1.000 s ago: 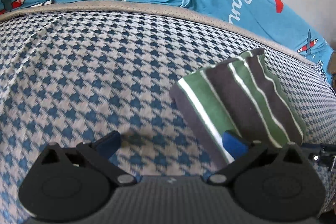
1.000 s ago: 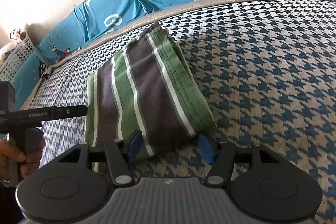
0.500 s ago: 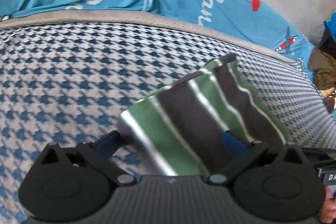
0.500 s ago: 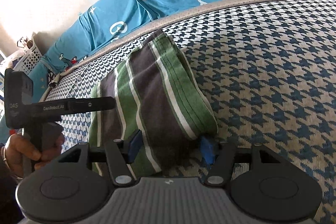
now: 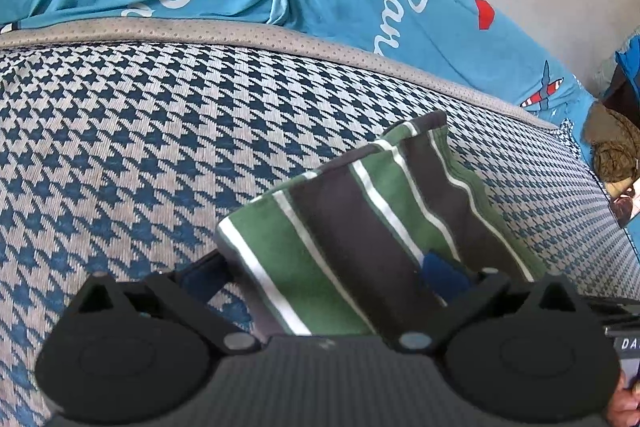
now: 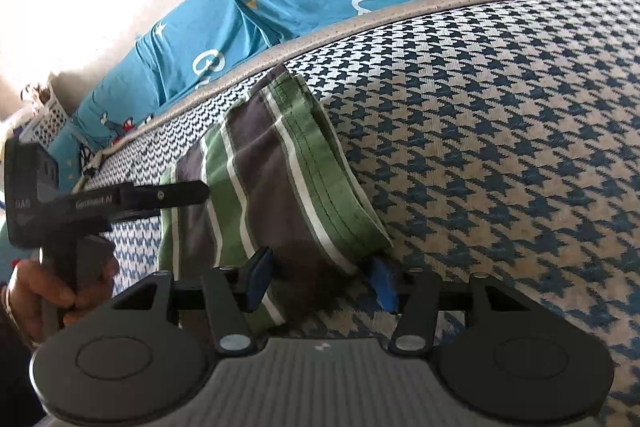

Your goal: Fold clothes

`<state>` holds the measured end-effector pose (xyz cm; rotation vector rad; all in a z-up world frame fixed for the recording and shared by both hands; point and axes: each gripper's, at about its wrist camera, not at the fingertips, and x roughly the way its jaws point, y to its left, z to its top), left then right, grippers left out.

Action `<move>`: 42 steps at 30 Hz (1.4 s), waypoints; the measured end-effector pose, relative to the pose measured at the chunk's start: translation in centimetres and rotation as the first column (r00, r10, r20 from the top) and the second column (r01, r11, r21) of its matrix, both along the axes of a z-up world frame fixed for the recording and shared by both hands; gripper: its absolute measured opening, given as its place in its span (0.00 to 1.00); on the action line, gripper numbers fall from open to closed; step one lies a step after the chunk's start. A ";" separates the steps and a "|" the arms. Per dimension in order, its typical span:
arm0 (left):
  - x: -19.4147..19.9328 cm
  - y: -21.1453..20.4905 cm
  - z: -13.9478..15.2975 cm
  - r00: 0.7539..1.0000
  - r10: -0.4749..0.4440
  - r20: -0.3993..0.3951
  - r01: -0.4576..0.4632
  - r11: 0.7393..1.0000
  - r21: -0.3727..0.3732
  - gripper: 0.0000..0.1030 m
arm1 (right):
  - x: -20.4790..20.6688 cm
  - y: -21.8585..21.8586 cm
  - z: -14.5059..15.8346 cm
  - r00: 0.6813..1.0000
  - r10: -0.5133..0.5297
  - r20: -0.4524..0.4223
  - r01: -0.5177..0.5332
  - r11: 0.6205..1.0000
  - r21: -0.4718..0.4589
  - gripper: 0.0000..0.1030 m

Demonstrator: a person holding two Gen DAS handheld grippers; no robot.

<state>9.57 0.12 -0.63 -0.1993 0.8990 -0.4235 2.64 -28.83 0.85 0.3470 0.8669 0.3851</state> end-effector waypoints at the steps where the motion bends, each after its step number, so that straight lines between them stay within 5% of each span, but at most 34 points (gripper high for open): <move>1: 0.0 -0.1 0.0 1.000 0.001 0.004 -0.001 1.000 0.000 1.00 | 0.1 0.0 -0.1 1.000 -0.003 0.002 0.003 1.000 0.012 0.54; 13: 0.0 -0.9 0.0 0.999 0.004 0.044 -0.003 1.000 -0.016 0.99 | 1.9 2.0 -0.4 0.999 -0.031 0.043 0.029 0.999 0.036 0.46; 18: -0.3 -1.5 0.4 0.998 -0.022 0.062 0.022 1.000 0.007 0.80 | 2.4 2.6 -0.2 0.998 -0.036 0.043 0.034 0.998 0.046 0.45; 28: -0.5 -2.1 0.7 0.996 -0.035 0.082 0.030 0.997 0.066 0.78 | 2.7 3.9 -0.1 0.995 -0.055 0.082 0.056 0.998 -0.012 0.50; 34: -1.0 -2.7 1.0 0.993 -0.046 0.105 0.037 0.995 0.089 0.58 | 3.0 4.9 0.1 0.993 -0.063 0.098 0.068 0.997 -0.045 0.36; 42: -2.3 -2.9 2.5 0.978 -0.054 0.201 0.021 0.987 0.162 0.37 | 2.4 7.0 1.8 0.982 -0.012 0.186 0.041 0.988 -0.150 0.32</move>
